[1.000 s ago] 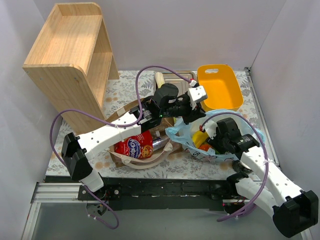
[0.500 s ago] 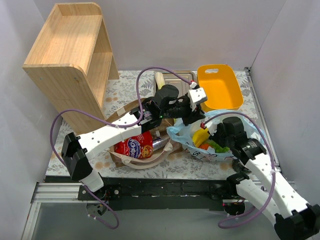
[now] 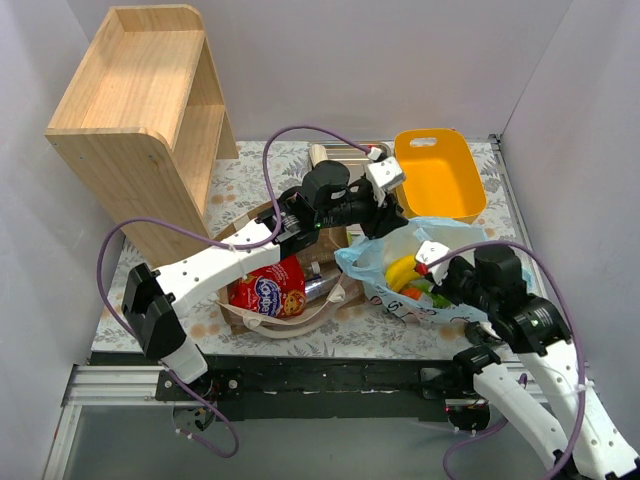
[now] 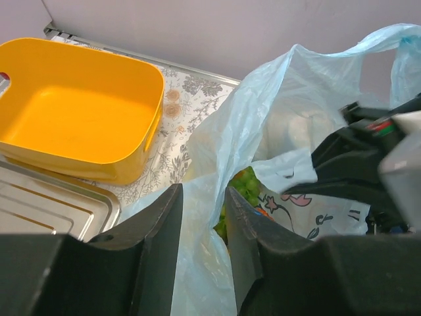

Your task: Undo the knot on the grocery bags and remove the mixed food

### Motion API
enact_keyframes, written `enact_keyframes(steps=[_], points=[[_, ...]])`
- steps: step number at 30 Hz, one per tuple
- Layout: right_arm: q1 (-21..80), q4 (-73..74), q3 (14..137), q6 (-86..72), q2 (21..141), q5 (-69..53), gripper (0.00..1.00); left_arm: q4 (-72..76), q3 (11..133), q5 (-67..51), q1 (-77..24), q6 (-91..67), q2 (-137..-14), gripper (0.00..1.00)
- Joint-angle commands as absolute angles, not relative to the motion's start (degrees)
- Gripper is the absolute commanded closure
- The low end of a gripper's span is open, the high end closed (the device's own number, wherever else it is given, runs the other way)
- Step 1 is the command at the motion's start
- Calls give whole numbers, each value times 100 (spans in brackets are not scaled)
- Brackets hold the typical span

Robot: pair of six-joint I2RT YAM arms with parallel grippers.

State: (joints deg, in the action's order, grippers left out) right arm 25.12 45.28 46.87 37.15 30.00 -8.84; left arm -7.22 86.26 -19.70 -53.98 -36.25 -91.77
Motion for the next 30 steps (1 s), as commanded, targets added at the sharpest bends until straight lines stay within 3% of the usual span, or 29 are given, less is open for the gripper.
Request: enact_keyframes(steps=[1,2,3,6,7,8,15,24,30], points=[[2514,4483,4325,3779,3523,-652,99,-676,8850,-2004,-5405,-3779,-9211,69],[2514,4404,4272,3684,3603,-502,99,-677,8877,-1995,-5405,-3779,-9211,68],[2505,4221,4228,3587,3673,-301,92,-694,8894,-1978,-5405,-3779,-9211,66],[2514,3851,3991,3130,3841,902,39,-773,8930,-1864,-5405,-3727,-9158,55],[2514,3580,3825,3068,3841,1340,28,-808,8912,-1837,-5414,-3700,-9150,51],[2514,3542,3771,3050,3850,1371,27,-817,8903,-1776,-5397,-3691,-9106,46],[2514,3261,3647,3190,4104,1257,33,-888,8789,-1845,-5388,-3586,-9026,36],[2067,2900,3910,2971,5184,1038,39,-958,8780,-1854,-5370,-3437,-9009,33],[1346,2935,4008,2918,6046,590,37,-1002,8719,-1846,-5361,-3384,-8965,32]])
